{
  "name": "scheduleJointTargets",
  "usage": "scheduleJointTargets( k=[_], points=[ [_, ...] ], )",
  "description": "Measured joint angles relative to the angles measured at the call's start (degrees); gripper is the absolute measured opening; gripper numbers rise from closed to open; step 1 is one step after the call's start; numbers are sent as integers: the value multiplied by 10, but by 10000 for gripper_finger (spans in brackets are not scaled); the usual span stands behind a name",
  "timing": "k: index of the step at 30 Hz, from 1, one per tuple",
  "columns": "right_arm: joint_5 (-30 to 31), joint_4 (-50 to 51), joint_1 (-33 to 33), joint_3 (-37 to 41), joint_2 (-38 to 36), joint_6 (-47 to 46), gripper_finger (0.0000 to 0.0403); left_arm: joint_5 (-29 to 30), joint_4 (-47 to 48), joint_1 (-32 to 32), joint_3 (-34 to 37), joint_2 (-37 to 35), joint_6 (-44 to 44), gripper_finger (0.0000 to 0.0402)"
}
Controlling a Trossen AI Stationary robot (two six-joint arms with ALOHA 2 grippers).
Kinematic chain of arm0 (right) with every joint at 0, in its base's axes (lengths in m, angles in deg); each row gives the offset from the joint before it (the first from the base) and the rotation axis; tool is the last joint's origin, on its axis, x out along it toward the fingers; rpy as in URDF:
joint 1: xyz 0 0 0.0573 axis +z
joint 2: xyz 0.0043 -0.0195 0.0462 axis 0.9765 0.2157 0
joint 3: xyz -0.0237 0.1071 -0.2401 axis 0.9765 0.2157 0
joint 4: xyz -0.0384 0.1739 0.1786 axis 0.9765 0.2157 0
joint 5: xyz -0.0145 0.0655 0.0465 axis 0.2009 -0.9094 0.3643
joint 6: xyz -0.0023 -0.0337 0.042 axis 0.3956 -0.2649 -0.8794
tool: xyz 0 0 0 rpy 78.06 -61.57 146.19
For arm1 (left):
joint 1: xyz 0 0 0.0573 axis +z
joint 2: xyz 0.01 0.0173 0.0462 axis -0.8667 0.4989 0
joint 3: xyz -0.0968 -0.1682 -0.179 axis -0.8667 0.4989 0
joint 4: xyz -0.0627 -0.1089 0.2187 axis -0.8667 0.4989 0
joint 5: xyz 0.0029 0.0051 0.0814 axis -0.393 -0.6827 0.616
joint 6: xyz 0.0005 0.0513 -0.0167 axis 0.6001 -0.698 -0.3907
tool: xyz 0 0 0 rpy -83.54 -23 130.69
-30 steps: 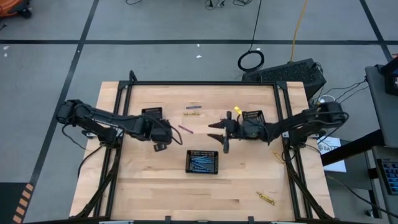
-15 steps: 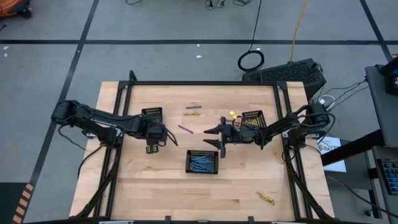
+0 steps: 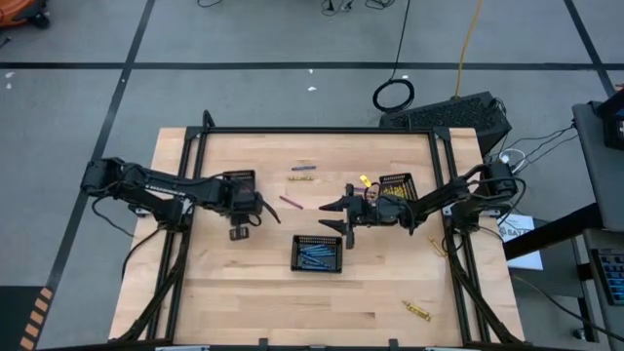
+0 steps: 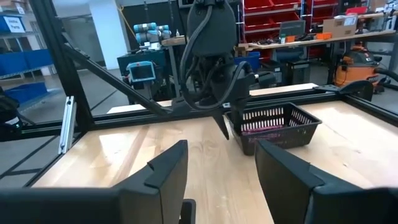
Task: Sort crayons
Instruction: Adjust the left black basket
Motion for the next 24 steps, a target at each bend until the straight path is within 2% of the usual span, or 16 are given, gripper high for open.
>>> scheduleJointTargets(
  k=[5, 10, 13, 17, 24],
  points=[
    [0, 0, 0, 0, 0, 0, 171, -22, 41, -15, 0, -1, 63, 9],
    [0, 0, 0, 0, 0, 0, 171, -34, 83, -58, 0, -5, 156, 12],
    [1, 0, 0, 0, 0, 0, 171, -44, 87, -100, 0, -5, 183, 7],
    [1, 0, 0, 0, 0, 0, 171, -73, 78, -153, 0, -6, 185, 5],
    [1, -9, 0, 0, 0, 0, 171, -85, 76, -214, -1, -6, 183, 12]
  ],
)
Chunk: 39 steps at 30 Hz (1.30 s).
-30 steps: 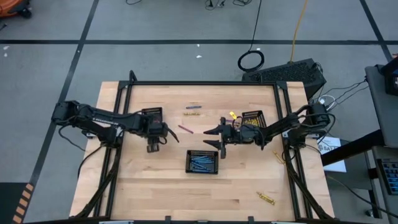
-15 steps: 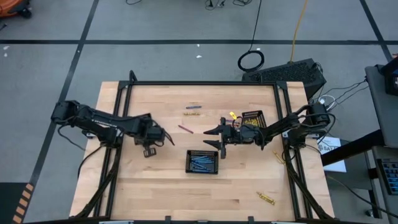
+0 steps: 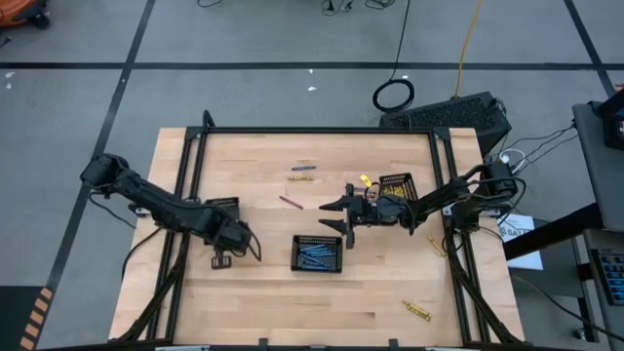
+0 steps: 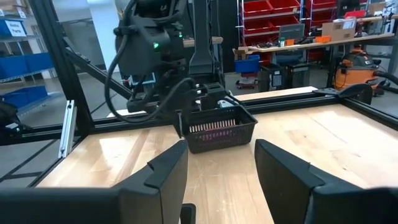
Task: Sort crayons
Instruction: Adjust the left black basket, then put the yellow crayon into the right black basket
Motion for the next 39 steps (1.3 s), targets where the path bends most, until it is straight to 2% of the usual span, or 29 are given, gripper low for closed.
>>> scheduleJointTargets(
  k=[9, 16, 21, 24, 26, 30, 33, 35, 39],
  points=[
    [0, 0, -1, 0, 0, 10, 171, -3, 3, -14, -6, 0, 30, 18],
    [0, 4, -1, 0, -6, 25, 171, 27, 5, -5, -55, -12, 30, 66],
    [1, 69, 0, 0, -69, 46, 171, 36, 5, -3, -90, -47, 26, 92],
    [3, 174, 0, 0, -128, 47, 171, 96, -3, -3, -100, -73, 18, 96],
    [21, 264, 4, -5, -169, 47, 171, 161, -33, -5, -100, -88, -4, 96],
    [163, 503, 44, -50, -222, 58, 171, 314, -169, -12, -87, -102, -97, 96],
    [252, 627, 75, -86, -224, 57, 171, 405, -270, -14, -72, -96, -171, 96],
    [249, 658, 87, -94, -223, 55, 171, 446, -337, -12, -60, -84, -218, 96],
    [163, 673, 90, -92, -223, 13, 171, 468, -467, 9, -23, -53, -308, 96]
  ],
)
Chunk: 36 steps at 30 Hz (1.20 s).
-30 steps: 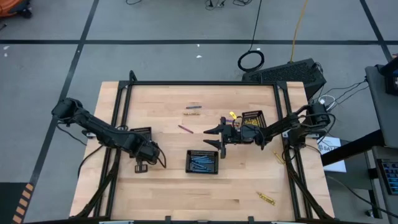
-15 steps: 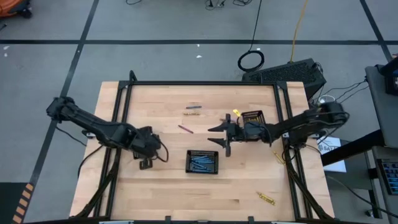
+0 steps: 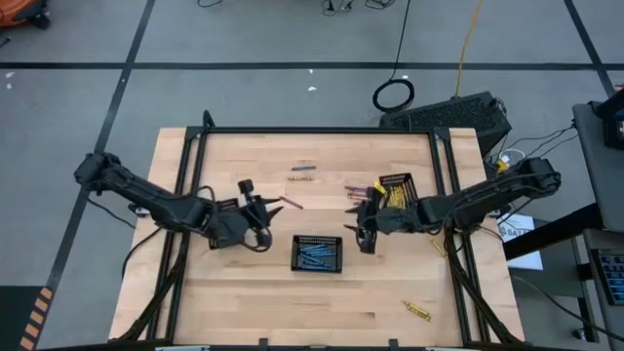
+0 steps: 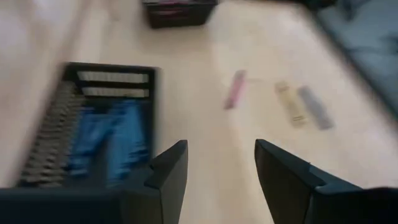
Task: Sort crayons
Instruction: Put the yellow crayon into the right black basket
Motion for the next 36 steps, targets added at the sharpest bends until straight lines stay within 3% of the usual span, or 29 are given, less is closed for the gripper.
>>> scheduleJointTargets(
  k=[4, 7, 11, 16, 19, 24, 29, 36],
  points=[
    [-27, -13, -19, 0, 11, -68, 171, -4, -112, 26, 26, 43, -40, 96],
    [-27, -5, -11, -1, 16, -76, 171, -27, -117, 37, 27, 67, -40, 96],
    [-29, 116, 34, -54, 14, -151, 171, -47, -112, 39, 27, 81, -43, 96],
    [-34, 361, 119, -133, 37, -392, 171, -58, -118, 41, 27, 81, -90, 95],
    [-88, 421, 174, -136, 56, -550, 171, -59, -130, 47, 27, 81, -126, 95],
    [-192, 416, 268, -125, 93, -709, 171, -72, -136, 66, 27, 81, -141, 95],
    [-281, 369, 330, -125, 142, -740, 171, -109, -135, 71, 27, 81, -141, 95],
    [-303, 359, 360, -125, 197, -768, 171, -116, -134, 71, 27, 81, -141, 95]
  ],
)
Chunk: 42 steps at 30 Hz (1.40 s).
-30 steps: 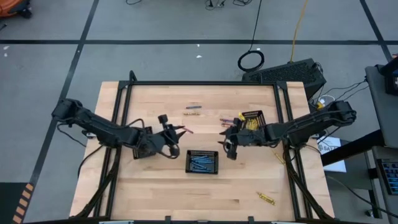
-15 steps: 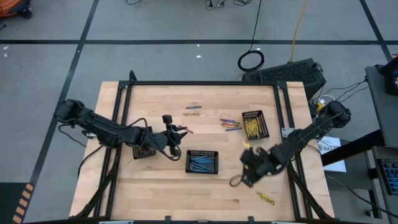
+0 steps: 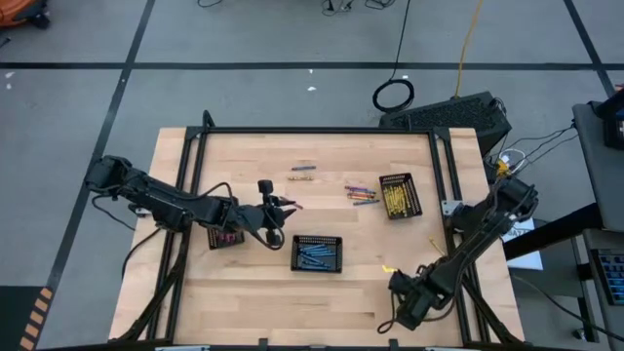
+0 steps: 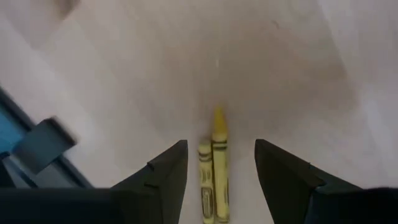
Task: Sort crayons
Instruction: Put the yellow crayon into the right black basket
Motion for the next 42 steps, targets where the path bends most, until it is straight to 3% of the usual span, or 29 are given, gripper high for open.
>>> scheduleJointTargets(
  k=[7, 18, 24, 36, 42],
  points=[
    [-101, 12, 13, -25, 42, -21, 171, 0, 0, 0, 0, 0, 1, 95],
    [-97, 67, 53, -43, 75, -22, 171, -6, 3, 0, 0, 0, 2, 95],
    [-46, 82, 44, -43, 84, 1, 167, -6, 3, 0, 8, 0, 5, 95],
    [-23, 123, 6, -42, 85, 83, 33, -5, 3, 0, 8, 0, 15, 95],
    [19, 122, -22, -41, 82, 106, 25, -5, 3, 0, 8, 0, 15, 95]
  ],
)
